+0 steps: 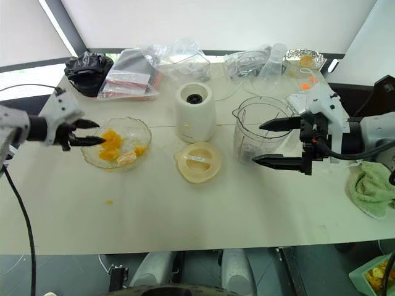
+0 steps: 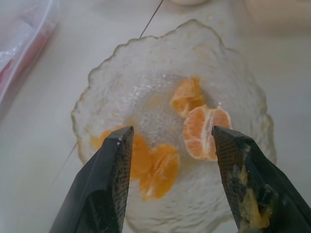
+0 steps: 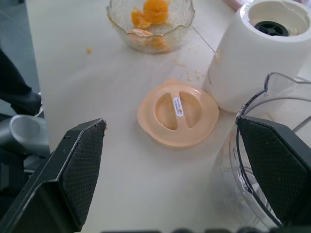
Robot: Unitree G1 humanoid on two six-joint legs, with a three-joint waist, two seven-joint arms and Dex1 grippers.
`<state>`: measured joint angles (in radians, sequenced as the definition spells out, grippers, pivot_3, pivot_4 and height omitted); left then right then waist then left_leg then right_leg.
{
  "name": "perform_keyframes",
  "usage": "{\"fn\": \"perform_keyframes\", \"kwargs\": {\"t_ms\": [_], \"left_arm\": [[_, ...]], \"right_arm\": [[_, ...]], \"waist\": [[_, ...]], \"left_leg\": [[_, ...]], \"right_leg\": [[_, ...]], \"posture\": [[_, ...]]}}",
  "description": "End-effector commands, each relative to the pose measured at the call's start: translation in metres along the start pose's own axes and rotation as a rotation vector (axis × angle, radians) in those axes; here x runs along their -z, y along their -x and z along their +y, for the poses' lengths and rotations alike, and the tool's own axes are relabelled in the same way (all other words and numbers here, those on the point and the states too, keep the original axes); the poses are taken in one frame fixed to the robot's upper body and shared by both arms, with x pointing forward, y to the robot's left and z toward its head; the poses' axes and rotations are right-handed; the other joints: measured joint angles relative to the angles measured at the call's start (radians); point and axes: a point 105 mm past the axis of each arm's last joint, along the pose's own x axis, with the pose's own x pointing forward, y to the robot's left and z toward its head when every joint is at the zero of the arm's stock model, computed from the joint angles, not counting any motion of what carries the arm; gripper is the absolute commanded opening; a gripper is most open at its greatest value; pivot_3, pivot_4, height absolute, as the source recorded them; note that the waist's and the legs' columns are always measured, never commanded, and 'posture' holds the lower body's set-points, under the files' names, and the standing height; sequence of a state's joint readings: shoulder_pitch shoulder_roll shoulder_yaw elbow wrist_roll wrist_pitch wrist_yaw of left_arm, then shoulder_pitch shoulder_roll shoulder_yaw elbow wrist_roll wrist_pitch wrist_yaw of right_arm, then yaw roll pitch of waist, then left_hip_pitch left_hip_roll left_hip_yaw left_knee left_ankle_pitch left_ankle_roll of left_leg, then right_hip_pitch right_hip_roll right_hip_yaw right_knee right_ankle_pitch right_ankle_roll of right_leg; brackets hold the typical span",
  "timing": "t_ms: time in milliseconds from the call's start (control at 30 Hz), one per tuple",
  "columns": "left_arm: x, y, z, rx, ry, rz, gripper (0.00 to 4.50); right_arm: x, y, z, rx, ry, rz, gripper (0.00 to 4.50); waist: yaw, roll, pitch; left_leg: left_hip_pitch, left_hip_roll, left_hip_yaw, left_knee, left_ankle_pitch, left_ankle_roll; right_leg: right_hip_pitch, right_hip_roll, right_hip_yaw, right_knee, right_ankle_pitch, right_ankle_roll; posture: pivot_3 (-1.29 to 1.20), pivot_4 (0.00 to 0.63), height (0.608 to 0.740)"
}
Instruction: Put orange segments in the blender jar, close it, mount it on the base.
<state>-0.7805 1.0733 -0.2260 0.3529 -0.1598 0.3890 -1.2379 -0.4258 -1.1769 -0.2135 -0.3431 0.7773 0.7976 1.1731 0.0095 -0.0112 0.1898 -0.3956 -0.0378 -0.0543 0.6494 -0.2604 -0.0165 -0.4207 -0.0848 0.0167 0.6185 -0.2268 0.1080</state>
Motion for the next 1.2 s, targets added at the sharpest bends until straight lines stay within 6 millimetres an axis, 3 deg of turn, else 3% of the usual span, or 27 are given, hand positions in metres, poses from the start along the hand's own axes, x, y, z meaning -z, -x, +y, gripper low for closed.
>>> {"fn": "perform_keyframes", "kwargs": {"t_ms": [33, 333, 700, 1200], "left_arm": [[0.01, -0.012, -0.002, 0.11, -0.061, 0.084, 2.63], [0.023, -0.052, -0.013, 0.246, -0.063, 0.225, 2.63], [0.035, -0.069, -0.02, 0.292, 0.0, 0.317, 2.63], [0.034, -0.094, -0.035, 0.325, -0.007, 0.307, 2.63]], "right_arm": [[-0.01, 0.003, -0.003, 0.007, 0.048, -0.004, 4.46], [-0.012, 0.004, 0.001, -0.007, 0.043, 0.016, 4.46], [-0.013, -0.002, 0.001, -0.016, 0.052, 0.02, 4.46], [-0.015, 0.0, 0.002, -0.001, 0.053, 0.031, 4.46]], "waist": [[-0.001, 0.0, 0.0], [-0.008, -0.001, 0.001], [-0.01, -0.001, 0.001], [-0.005, -0.001, 0.001]], "left_leg": [[0.0, 0.0, 0.0, 0.0, 0.0, 0.0], [-0.014, 0.0, -0.003, 0.012, -0.001, 0.002], [-0.014, 0.0, -0.004, 0.014, -0.002, 0.004], [-0.014, 0.0, -0.004, 0.014, -0.002, 0.004]], "right_leg": [[0.0, 0.0, 0.0, 0.0, 0.0, 0.0], [-0.014, 0.001, 0.0, 0.012, 0.003, 0.005], [-0.012, 0.002, -0.001, 0.012, 0.003, 0.005], [-0.012, 0.001, -0.001, 0.013, 0.003, 0.005]], "posture": [[0.0, 0.15, 0.74], [0.0, 0.15, 0.74], [0.0, 0.15, 0.74], [0.0, 0.15, 0.74]]}}
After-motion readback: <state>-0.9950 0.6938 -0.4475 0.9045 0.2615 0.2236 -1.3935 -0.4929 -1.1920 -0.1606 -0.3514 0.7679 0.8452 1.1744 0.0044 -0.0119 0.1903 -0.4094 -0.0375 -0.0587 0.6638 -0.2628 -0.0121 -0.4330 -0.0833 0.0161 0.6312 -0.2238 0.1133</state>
